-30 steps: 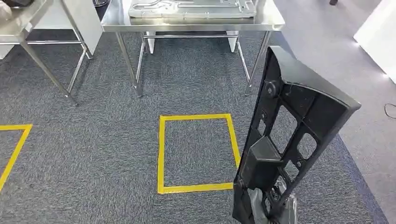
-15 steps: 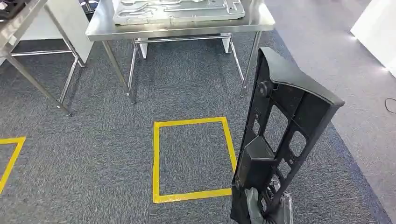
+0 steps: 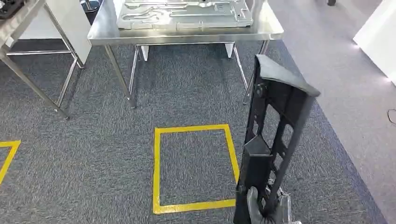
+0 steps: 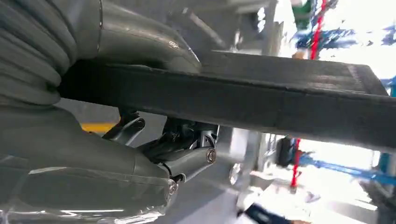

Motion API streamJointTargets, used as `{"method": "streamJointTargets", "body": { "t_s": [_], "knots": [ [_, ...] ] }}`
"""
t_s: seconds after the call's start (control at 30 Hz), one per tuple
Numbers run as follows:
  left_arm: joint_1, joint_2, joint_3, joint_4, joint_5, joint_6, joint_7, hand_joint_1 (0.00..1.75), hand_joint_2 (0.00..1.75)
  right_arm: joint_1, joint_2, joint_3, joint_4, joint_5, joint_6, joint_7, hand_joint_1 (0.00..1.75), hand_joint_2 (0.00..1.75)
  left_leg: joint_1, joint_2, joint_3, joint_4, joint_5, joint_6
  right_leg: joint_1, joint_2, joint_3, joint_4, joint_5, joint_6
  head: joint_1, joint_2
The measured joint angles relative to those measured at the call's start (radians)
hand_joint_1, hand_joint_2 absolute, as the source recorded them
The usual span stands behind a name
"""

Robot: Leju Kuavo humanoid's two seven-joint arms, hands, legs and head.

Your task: Take the parts from the cabinet and place them on the table.

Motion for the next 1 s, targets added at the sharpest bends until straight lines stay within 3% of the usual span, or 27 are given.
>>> {"method": "streamJointTargets", "body": {
  "t_s": [0.07,0.1,0.13,0.2,0.27,0.33,0.37,0.4,0.43,0.47,0.5,0.57,0.6,0.63,0.73,0.77,0.8,0.9,0.93,0.97,1.0],
  "knots": [
    [0.003,0.0,0.002,0.0,-0.002,0.0,0.0,0.0,1.75,0.0,0.0,0.0,0.002,0.011,-0.01,0.01,1.75,1.75,0.003,0.001,0.021,-0.002,-0.025,-0.012,-0.001,-0.01,0.021,-0.144,0.148,0.0,0.004,0.0],
    [-0.002,0.0,0.005,0.0,-0.002,0.0,0.001,0.0,1.75,-0.004,0.0,0.0,0.006,0.021,-0.016,0.018,1.75,1.75,0.001,-0.001,0.032,0.003,-0.032,-0.02,0.008,-0.014,0.016,-0.143,0.106,-0.007,0.002,0.0],
    [-0.006,0.0,0.008,0.0,-0.003,0.002,0.002,0.0,1.75,-0.005,0.0,0.0,0.006,0.046,-0.031,0.032,1.75,1.75,-0.001,0.001,0.026,0.0,-0.039,-0.029,0.012,-0.015,0.018,-0.138,0.114,-0.021,0.002,0.0],
    [-0.005,0.002,0.01,0.0,-0.01,0.002,0.002,0.0,1.75,-0.008,0.006,-0.008,0.009,0.11,-0.093,0.068,1.75,1.75,-0.002,0.003,0.047,0.002,-0.034,-0.042,0.012,-0.01,0.024,-0.144,0.111,-0.038,0.004,0.0],
    [-0.006,0.005,0.011,0.0,-0.022,-0.002,0.002,0.0,1.75,-0.026,0.021,-0.021,0.009,0.224,-0.182,0.089,1.75,1.75,0.003,0.003,0.026,0.06,-0.032,-0.046,0.008,-0.007,0.055,-0.158,0.107,-0.054,0.003,0.0],
    [-0.008,0.006,0.011,0.0,-0.03,-0.002,0.0,0.0,1.75,-0.055,0.031,-0.029,0.007,0.319,-0.231,0.102,1.75,1.75,0.003,0.003,-0.057,0.195,-0.066,-0.05,0.01,-0.006,0.068,-0.163,0.097,-0.066,-0.002,0.0],
    [-0.008,0.006,0.011,0.0,-0.033,-0.002,0.0,0.0,1.75,-0.071,0.035,-0.034,0.007,0.356,-0.238,0.117,1.75,1.75,0.003,0.003,-0.106,0.262,-0.104,-0.05,0.013,-0.004,0.074,-0.163,0.09,-0.069,-0.003,0.0],
    [-0.007,0.006,0.011,0.0,-0.039,-0.002,0.0,0.0,1.75,-0.087,0.04,-0.038,0.007,0.394,-0.242,0.136,1.75,1.75,0.003,0.003,-0.15,0.31,-0.143,-0.051,0.016,0.0,0.082,-0.163,0.082,-0.072,-0.002,0.0],
    [-0.006,0.006,0.011,0.0,-0.041,-0.002,0.0,0.0,1.75,-0.1,0.043,-0.038,0.007,0.418,-0.241,0.149,1.75,1.75,0.003,0.003,-0.173,0.32,-0.15,-0.05,0.018,0.003,0.091,-0.163,0.076,-0.072,-0.003,0.0],
    [-0.006,0.008,0.011,0.002,-0.043,-0.002,-0.001,0.0,1.75,-0.117,0.047,-0.038,0.007,0.431,-0.241,0.16,1.75,1.75,0.002,0.003,-0.18,0.289,-0.125,-0.045,0.022,0.006,0.104,-0.163,0.066,-0.072,-0.003,0.0],
    [-0.007,0.009,0.011,0.002,-0.044,-0.001,-0.001,0.0,1.75,-0.129,0.047,-0.039,0.007,0.431,-0.24,0.166,1.75,1.75,0.0,0.003,-0.172,0.238,-0.083,-0.04,0.024,0.007,0.115,-0.163,0.059,-0.071,-0.003,0.0],
    [-0.006,0.012,0.011,0.002,-0.047,0.0,-0.002,0.0,1.75,-0.148,0.05,-0.041,0.007,0.433,-0.24,0.169,1.75,1.75,-0.011,0.003,-0.137,0.09,0.048,-0.018,0.03,0.006,0.14,-0.164,0.042,-0.069,-0.003,0.0],
    [-0.006,0.019,0.012,0.002,-0.047,0.0,-0.002,0.0,1.75,-0.155,0.052,-0.041,0.008,0.433,-0.239,0.169,1.75,1.75,-0.017,0.005,-0.139,0.074,0.067,-0.006,0.028,0.004,0.144,-0.167,0.036,-0.066,0.002,0.0],
    [-0.007,0.018,0.012,0.003,-0.049,0.0,-0.003,0.0,1.75,-0.158,0.053,-0.042,0.009,0.434,-0.238,0.17,1.75,1.75,-0.023,0.004,-0.143,0.052,0.041,-0.005,0.026,0.007,0.142,-0.168,0.033,-0.058,0.002,0.0],
    [-0.003,0.019,0.012,0.003,-0.05,0.0,-0.004,0.0,1.75,-0.163,0.056,-0.043,0.01,0.434,-0.237,0.172,1.75,1.75,-0.021,-0.001,-0.122,0.028,0.066,0.009,0.027,0.006,0.16,-0.167,0.038,-0.038,0.0,0.0],
    [-0.004,0.018,0.012,0.004,-0.05,-0.001,-0.004,0.0,1.75,-0.168,0.056,-0.044,0.01,0.435,-0.237,0.173,1.75,1.75,-0.014,0.001,-0.1,0.018,0.069,0.011,0.024,0.004,0.16,-0.155,0.026,-0.034,-0.002,0.0],
    [-0.006,0.019,0.013,0.004,-0.05,-0.001,-0.005,0.0,1.75,-0.171,0.056,-0.045,0.01,0.436,-0.238,0.173,1.75,1.75,-0.012,0.0,-0.089,0.013,0.068,0.016,0.025,0.003,0.146,-0.121,0.008,-0.029,0.006,0.0],
    [-0.01,0.019,0.013,0.005,-0.05,0.0,-0.005,0.0,1.75,-0.175,0.056,-0.046,0.01,0.437,-0.238,0.172,1.75,1.75,-0.011,0.0,-0.079,0.011,0.054,0.019,0.014,0.003,0.016,0.074,-0.079,-0.014,0.006,0.0],
    [-0.01,0.019,0.013,0.005,-0.05,0.0,-0.005,0.0,1.75,-0.175,0.056,-0.047,0.01,0.437,-0.238,0.172,1.75,1.75,-0.011,-0.001,-0.073,0.012,0.048,0.017,0.01,0.002,-0.021,0.113,-0.083,-0.009,0.006,0.0],
    [-0.009,0.019,0.013,0.005,-0.05,0.0,-0.005,0.0,1.75,-0.175,0.056,-0.047,0.01,0.437,-0.238,0.172,1.75,1.75,-0.009,-0.002,-0.065,0.012,0.041,0.013,0.007,0.002,-0.034,0.103,-0.056,-0.004,0.006,0.0],
    [-0.007,0.019,0.013,0.007,-0.05,0.0,-0.005,0.0,1.75,-0.175,0.056,-0.047,0.01,0.437,-0.238,0.172,1.75,1.75,-0.007,-0.003,-0.052,0.012,0.032,0.009,0.004,0.001,-0.023,0.049,-0.006,-0.001,0.006,0.0]
  ]
}}
